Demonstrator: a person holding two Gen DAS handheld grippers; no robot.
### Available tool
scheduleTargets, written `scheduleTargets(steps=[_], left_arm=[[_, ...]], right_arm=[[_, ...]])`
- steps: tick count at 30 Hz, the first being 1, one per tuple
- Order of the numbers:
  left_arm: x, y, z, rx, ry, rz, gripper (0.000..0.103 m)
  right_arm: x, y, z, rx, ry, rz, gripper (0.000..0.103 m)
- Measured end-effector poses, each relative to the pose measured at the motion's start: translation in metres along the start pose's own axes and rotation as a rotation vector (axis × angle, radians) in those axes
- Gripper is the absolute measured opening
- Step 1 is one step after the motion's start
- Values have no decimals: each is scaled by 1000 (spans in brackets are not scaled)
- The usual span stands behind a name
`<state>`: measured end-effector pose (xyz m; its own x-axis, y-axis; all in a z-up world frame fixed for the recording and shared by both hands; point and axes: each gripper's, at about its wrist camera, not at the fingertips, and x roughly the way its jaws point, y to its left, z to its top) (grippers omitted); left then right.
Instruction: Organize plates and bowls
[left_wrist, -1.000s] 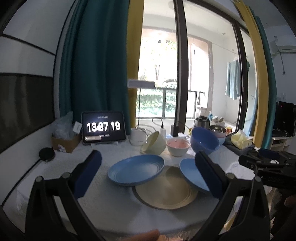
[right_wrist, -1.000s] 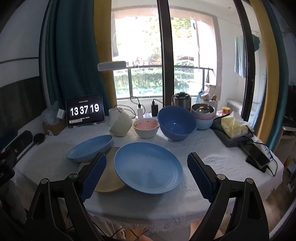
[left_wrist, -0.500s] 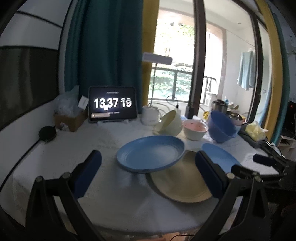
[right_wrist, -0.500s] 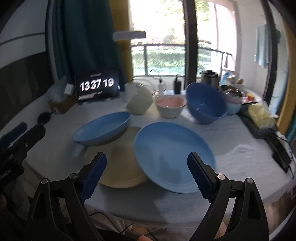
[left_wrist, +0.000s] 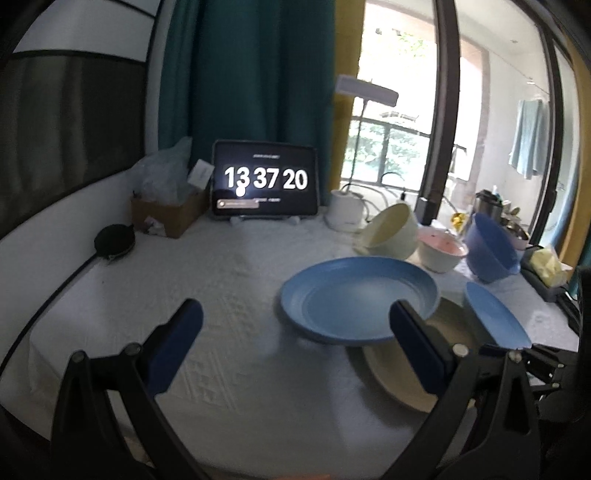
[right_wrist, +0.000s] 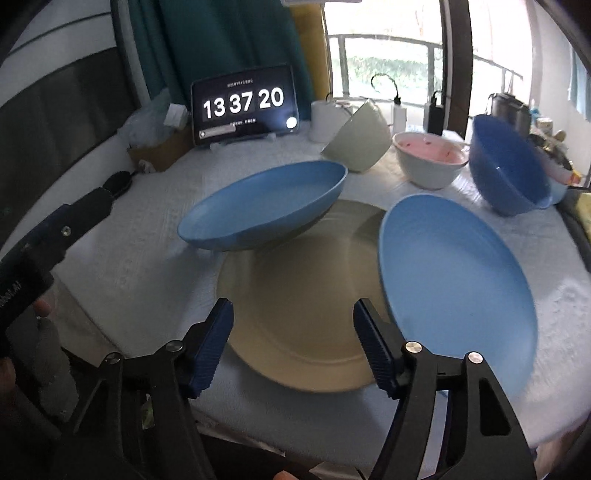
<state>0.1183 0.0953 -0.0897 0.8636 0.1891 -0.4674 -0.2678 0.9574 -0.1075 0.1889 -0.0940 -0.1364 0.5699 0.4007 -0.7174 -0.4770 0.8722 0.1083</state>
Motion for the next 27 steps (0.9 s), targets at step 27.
scheduleTargets(steps=[27], left_arm=[[100,-1,-1,-19,194,11,101]], right_arm=[[35,-63,53,162,-57,-19,49]])
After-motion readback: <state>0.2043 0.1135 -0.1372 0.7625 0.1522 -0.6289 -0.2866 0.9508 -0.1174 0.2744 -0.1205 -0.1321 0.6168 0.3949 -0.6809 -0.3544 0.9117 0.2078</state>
